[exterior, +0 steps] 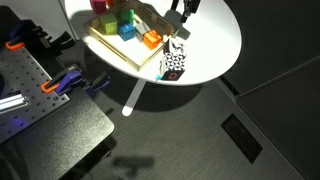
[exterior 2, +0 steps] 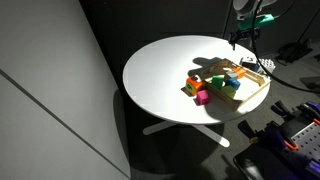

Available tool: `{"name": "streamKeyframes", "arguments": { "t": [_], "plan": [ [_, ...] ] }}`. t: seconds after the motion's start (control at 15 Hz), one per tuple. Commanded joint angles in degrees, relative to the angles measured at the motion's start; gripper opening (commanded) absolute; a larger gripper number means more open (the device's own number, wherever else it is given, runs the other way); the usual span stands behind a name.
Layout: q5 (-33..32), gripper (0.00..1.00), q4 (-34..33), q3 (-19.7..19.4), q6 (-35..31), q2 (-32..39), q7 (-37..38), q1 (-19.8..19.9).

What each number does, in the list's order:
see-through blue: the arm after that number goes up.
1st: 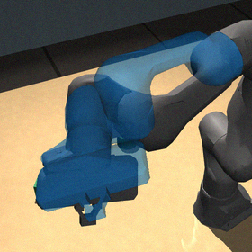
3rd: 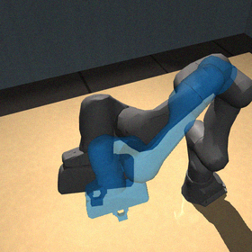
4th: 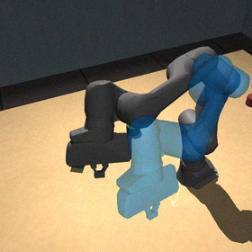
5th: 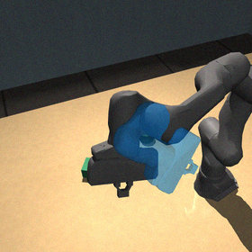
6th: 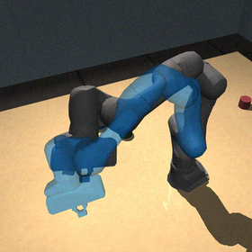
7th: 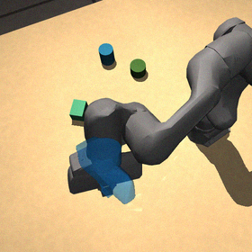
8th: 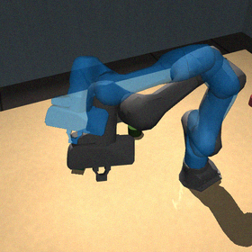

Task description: Move the soft cube from the tray to the table

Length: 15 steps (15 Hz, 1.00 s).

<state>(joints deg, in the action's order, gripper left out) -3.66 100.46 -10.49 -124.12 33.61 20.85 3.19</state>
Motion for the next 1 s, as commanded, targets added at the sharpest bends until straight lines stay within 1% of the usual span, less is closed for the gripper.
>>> {"name": "streamKeyframes", "arguments": {
  "t": [0.0,0.33,0.47,0.67,0.93],
  "plan": [
    [-0.4,1.0,2.28,1.91,3.14,-3.36,-5.91,0.03],
    [-3.59,1.0,2.26,2.81,10.32,-4.5,-9.65,-1.74],
    [-5.05,1.0,2.75,3.0,12.26,-5.33,-10.01,-2.53],
    [-7.18,1.0,4.89,3.19,12.6,-7.31,-8.83,-3.75],
    [-8.94,1.0,11.05,3.46,9.95,-12.3,-6.77,-5.05]
  ]
}}
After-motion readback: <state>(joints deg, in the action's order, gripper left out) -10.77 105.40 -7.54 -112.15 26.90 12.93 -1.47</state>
